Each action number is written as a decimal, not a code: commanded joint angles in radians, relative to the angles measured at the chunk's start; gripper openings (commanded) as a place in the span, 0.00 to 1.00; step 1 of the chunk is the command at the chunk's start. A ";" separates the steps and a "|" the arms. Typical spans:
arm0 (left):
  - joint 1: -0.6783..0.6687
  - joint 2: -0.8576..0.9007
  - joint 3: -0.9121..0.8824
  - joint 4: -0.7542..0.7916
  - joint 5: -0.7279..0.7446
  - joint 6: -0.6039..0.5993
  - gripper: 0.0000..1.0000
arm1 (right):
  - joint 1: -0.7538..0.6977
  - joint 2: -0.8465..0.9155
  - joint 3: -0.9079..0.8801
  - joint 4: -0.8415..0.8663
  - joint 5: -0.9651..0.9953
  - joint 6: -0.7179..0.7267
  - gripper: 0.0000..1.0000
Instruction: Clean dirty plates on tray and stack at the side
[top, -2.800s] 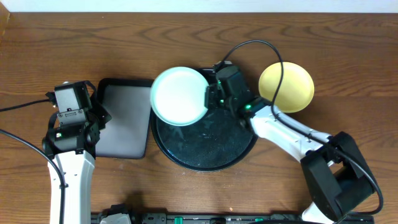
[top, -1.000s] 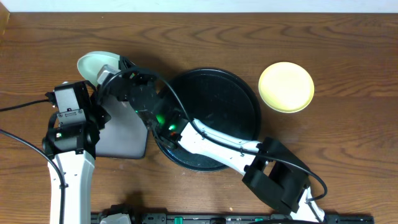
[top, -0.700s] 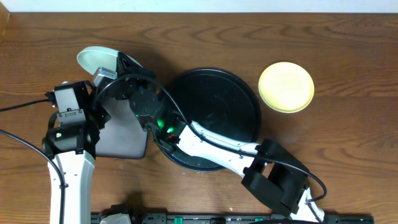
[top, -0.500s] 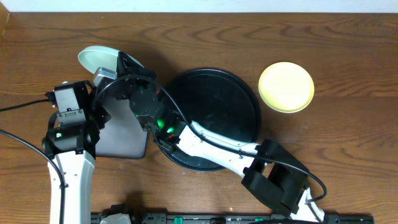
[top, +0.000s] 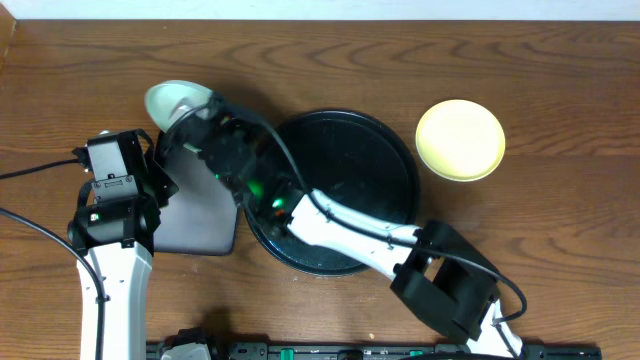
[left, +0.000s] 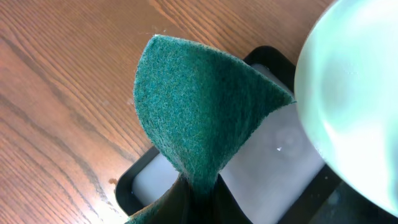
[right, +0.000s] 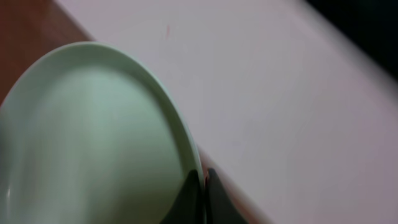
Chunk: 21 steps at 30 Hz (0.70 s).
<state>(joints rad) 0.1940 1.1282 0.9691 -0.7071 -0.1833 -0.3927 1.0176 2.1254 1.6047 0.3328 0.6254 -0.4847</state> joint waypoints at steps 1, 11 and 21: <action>0.003 -0.006 -0.001 0.003 -0.016 -0.006 0.08 | -0.060 -0.001 0.013 -0.093 -0.012 0.439 0.01; 0.003 -0.006 -0.001 0.003 -0.016 -0.006 0.08 | -0.206 -0.058 0.013 -0.292 -0.642 0.832 0.01; 0.003 -0.006 -0.001 0.003 -0.016 -0.006 0.08 | -0.421 -0.132 0.013 -0.653 -0.860 0.881 0.01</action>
<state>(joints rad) 0.1940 1.1282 0.9688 -0.7063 -0.1841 -0.3927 0.6662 2.0464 1.6051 -0.2649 -0.1547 0.3534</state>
